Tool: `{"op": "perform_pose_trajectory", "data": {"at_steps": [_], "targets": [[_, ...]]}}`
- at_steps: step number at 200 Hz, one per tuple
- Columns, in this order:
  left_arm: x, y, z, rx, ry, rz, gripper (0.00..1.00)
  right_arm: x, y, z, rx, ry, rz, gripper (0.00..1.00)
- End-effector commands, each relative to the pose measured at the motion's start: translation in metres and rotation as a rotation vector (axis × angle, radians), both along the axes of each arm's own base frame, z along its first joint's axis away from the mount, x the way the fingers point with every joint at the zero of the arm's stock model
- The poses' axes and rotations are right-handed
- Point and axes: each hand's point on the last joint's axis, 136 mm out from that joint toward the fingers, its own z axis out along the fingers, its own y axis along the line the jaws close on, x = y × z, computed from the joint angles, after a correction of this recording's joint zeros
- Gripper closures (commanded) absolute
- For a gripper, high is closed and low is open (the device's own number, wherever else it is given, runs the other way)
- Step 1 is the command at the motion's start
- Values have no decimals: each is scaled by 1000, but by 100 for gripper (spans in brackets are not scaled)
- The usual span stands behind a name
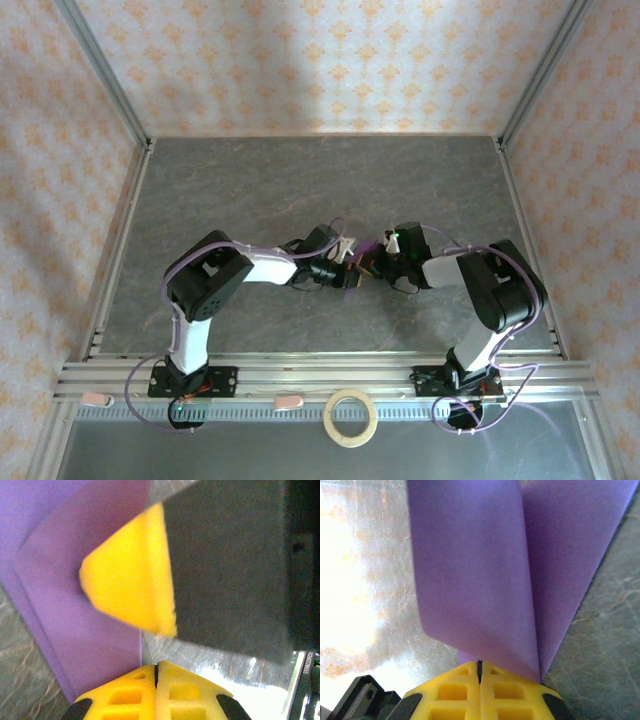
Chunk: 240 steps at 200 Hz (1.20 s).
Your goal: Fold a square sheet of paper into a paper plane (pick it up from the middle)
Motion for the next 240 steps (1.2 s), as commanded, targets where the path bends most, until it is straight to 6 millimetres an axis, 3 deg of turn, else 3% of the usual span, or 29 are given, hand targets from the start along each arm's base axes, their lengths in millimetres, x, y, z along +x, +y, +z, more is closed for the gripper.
{"op": "perform_pose_trajectory", "data": {"at_steps": [1,6,49,76,98,127,154,197,222,225,240], "targets": [[-35,31,-34,134,72,-18,98,-18,-35,-54,-216,120,-81,100],[-36,33,-25,126,54,-20,98,-19,-35,-54,-217,123,-80,100],[-60,62,-27,218,33,-37,96,-18,-35,-53,-215,121,-83,100],[-71,67,-15,204,3,-63,96,-18,-34,-52,-212,121,-82,100],[-63,62,11,134,-55,-36,96,-18,-34,-50,-210,117,-84,100],[-40,40,47,-16,-92,12,96,-18,-33,-47,-201,110,-83,100],[-18,15,59,-74,-92,10,96,-18,-33,-46,-197,106,-82,100],[8,-6,42,-61,-86,28,93,-18,-32,-45,-194,107,-80,100],[21,0,21,18,-79,81,93,-17,-30,-42,-178,99,-77,100],[20,3,7,42,-58,84,93,-17,-29,-41,-174,98,-74,100],[18,11,-13,89,-30,98,95,-13,-24,-34,-146,80,-68,100]]}}
